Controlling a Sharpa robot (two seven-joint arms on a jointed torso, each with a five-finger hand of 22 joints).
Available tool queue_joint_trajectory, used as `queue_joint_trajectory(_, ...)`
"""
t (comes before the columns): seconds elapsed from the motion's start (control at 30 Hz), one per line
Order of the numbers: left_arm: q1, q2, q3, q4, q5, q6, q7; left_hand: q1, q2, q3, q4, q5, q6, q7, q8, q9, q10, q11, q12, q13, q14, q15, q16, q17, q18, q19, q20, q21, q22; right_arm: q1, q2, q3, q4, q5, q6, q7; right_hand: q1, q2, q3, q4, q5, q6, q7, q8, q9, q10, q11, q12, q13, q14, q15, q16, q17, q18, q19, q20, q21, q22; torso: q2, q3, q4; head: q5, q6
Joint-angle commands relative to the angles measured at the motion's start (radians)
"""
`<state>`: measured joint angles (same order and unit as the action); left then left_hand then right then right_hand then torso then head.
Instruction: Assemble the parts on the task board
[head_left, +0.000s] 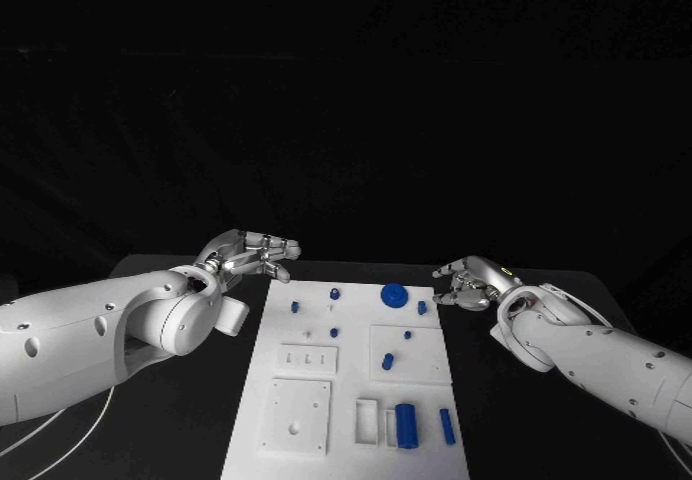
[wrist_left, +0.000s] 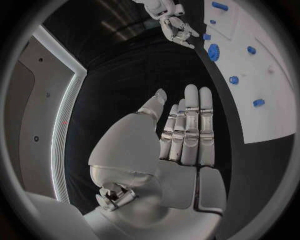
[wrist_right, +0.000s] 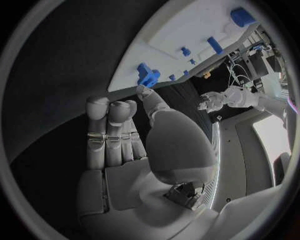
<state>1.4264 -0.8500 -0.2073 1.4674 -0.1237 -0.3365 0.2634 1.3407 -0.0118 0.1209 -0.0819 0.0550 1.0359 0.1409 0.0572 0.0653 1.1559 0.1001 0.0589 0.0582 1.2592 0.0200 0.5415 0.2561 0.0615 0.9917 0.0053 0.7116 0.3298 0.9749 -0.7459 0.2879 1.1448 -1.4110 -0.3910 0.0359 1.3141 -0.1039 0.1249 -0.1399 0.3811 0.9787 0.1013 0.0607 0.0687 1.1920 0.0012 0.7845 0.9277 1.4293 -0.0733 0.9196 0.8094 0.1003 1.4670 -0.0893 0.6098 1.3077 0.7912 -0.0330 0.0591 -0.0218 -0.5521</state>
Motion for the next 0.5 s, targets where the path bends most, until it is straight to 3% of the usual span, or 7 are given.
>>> queue_joint_trajectory(0.03,0.000,0.003,0.001,0.000,-0.004,0.013,0.005,-0.005,0.002,-0.004,-0.002,0.007,-0.006,-0.003,0.006,0.001,-0.005,0.000,0.001,0.001,-0.001,0.003,-0.004,0.000,0.019,-0.008,0.000,0.004,-0.001,0.014,0.007,0.004,0.003,0.013,-0.016,-0.004,-0.040,0.009,0.022,-0.036,0.027,0.071,0.003,0.001,0.000,-0.001,-0.012,0.003,-0.003,0.000,-0.008,-0.006,0.003,0.000,0.049,-0.010,0.006,0.068,0.002,-0.0008,0.0034,0.000,0.001)
queue_joint_trajectory(0.07,0.000,0.004,0.001,0.000,-0.004,0.013,0.005,-0.005,0.002,-0.004,-0.002,0.007,-0.006,-0.003,0.006,0.001,-0.005,0.000,0.001,0.001,-0.001,0.003,-0.004,0.000,0.019,-0.008,0.000,0.004,-0.001,0.019,0.010,0.005,0.003,0.018,-0.011,-0.006,-0.053,0.013,0.027,-0.040,0.052,0.085,0.001,0.002,0.003,0.000,-0.014,0.003,-0.003,0.001,-0.010,-0.006,0.003,-0.001,0.050,-0.011,0.011,0.069,0.002,-0.0016,0.0041,-0.001,0.001)
queue_joint_trajectory(0.23,0.000,0.006,0.001,-0.002,-0.004,0.013,0.004,-0.005,0.002,-0.004,-0.002,0.007,-0.006,-0.003,0.006,0.001,-0.005,0.000,0.001,0.001,-0.001,0.003,-0.004,0.000,0.019,-0.008,0.000,0.004,-0.001,0.039,0.034,0.008,0.005,0.022,0.022,-0.033,-0.082,0.020,0.040,-0.051,0.085,0.119,-0.008,0.002,0.007,0.014,-0.021,0.016,0.008,0.003,-0.015,-0.002,0.010,-0.005,0.052,-0.017,0.027,0.071,0.002,-0.0010,0.0025,0.002,-0.001)
queue_joint_trajectory(0.5,0.001,0.012,0.001,0.000,-0.004,0.015,0.002,-0.005,0.002,-0.004,-0.002,0.007,-0.006,-0.003,0.006,0.001,-0.005,0.000,0.001,0.001,-0.001,0.003,-0.004,0.000,0.019,-0.008,0.000,0.004,-0.001,0.054,0.097,0.009,-0.007,-0.082,0.109,-0.139,-0.085,0.018,0.020,-0.058,0.064,0.103,-0.005,0.002,0.005,0.034,-0.018,0.058,0.053,0.006,-0.013,0.029,0.050,-0.007,0.054,-0.015,0.076,0.080,0.002,-0.0026,0.0043,0.003,-0.005)
